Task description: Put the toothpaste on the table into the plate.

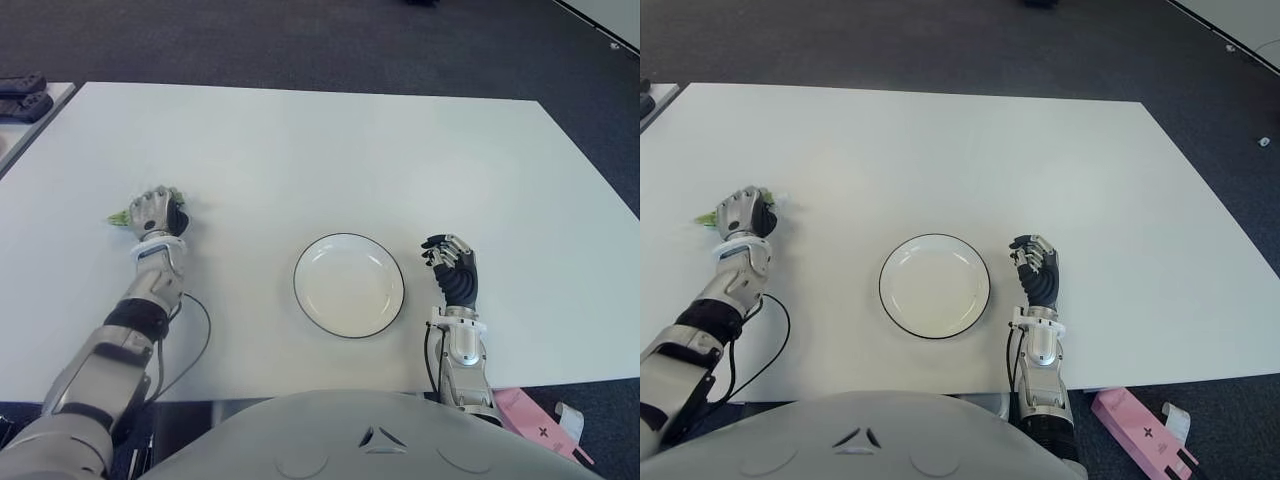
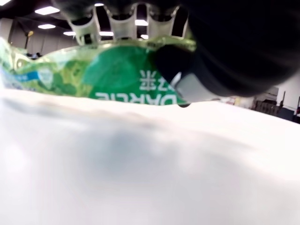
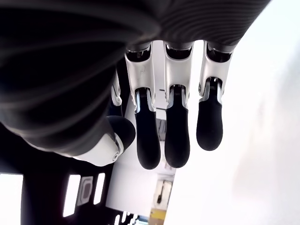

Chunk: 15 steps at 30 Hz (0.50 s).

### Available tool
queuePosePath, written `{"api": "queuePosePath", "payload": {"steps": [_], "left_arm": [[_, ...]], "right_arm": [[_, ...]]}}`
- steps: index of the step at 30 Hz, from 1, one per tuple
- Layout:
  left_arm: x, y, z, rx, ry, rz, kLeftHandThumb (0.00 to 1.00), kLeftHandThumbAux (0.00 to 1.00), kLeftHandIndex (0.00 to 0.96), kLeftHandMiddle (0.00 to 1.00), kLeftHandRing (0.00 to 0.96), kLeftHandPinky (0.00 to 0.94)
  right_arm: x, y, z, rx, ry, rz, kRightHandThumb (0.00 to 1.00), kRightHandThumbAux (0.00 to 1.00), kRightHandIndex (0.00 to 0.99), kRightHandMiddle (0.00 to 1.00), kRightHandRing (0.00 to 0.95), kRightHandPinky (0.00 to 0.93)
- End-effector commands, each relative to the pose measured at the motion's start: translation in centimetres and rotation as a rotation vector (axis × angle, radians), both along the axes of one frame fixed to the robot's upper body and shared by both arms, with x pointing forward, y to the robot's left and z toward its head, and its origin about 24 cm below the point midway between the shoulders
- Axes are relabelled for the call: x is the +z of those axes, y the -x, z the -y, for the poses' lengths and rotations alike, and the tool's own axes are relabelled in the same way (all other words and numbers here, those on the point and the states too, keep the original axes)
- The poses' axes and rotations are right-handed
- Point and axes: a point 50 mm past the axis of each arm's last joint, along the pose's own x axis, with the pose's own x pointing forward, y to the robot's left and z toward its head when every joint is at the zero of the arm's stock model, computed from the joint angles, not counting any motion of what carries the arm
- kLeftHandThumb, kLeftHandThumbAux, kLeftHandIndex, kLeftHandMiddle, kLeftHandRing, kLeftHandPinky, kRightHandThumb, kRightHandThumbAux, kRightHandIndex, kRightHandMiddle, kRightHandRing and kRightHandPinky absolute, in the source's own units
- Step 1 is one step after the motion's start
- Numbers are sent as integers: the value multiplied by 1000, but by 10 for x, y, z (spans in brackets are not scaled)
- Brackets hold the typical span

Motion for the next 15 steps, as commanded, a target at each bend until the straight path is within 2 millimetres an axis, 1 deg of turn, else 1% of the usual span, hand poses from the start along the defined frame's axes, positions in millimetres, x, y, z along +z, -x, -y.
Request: {"api": "queuePosePath", "payload": {"steps": [1, 5, 10, 15], "left_arm": [[16, -3, 8, -64, -25, 92, 854, 666, 406, 547, 888, 882], [29, -2, 20, -122, -30, 204, 855, 664, 414, 551, 903, 892], [40, 1, 35, -181, -22, 291, 855, 663, 418, 551, 913, 897], [56, 4, 50, -262, -9, 386, 855, 663, 420, 549, 922, 903]], "right_arm": [[-2, 0, 0, 2, -10, -5, 712, 729, 433, 522, 536, 566], [-2, -1, 0, 3, -6, -1, 712, 729, 433, 522, 535, 563], [-2, -1, 0, 2, -4, -2, 712, 729, 433, 523, 534, 561], [-2, -2, -1, 0, -3, -8, 712, 729, 433, 523, 534, 561]]}}
